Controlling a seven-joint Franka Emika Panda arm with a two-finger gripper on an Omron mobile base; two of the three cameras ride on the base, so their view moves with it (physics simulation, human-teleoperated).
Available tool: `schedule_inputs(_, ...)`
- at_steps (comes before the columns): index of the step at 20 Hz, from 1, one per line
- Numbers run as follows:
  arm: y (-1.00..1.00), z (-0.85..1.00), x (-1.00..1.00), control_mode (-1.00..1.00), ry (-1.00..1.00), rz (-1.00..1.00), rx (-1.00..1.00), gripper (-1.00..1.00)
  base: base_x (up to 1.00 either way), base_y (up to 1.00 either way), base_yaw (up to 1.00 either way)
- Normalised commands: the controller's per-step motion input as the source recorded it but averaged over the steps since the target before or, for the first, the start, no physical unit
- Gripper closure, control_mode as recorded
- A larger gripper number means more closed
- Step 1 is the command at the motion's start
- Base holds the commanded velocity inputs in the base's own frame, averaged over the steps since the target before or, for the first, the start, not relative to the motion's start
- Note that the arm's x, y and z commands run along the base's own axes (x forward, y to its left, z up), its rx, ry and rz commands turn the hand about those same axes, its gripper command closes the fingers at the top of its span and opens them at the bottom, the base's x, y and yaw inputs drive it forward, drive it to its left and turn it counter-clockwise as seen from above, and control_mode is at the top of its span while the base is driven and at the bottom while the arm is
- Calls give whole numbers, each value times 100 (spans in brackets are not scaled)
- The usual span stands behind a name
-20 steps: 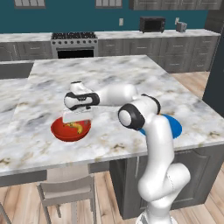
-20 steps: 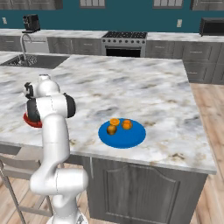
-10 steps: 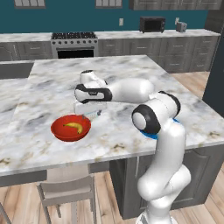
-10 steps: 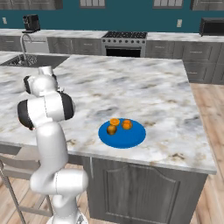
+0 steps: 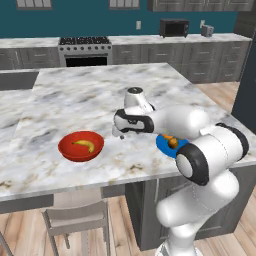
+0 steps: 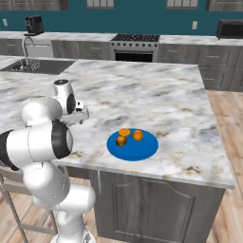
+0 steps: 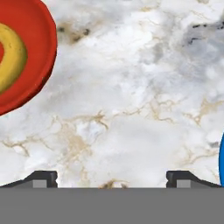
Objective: Take the fruits from the plate on the dining counter and place two fruits in each bowl.
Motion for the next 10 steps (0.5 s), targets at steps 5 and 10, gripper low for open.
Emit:
schedule_inputs(5,-100,30,-1,-100,4,0,8,-100,0,0,0)
schedule_inputs(10,-100,14,0,-100,13,0,1,-100,0,0,0)
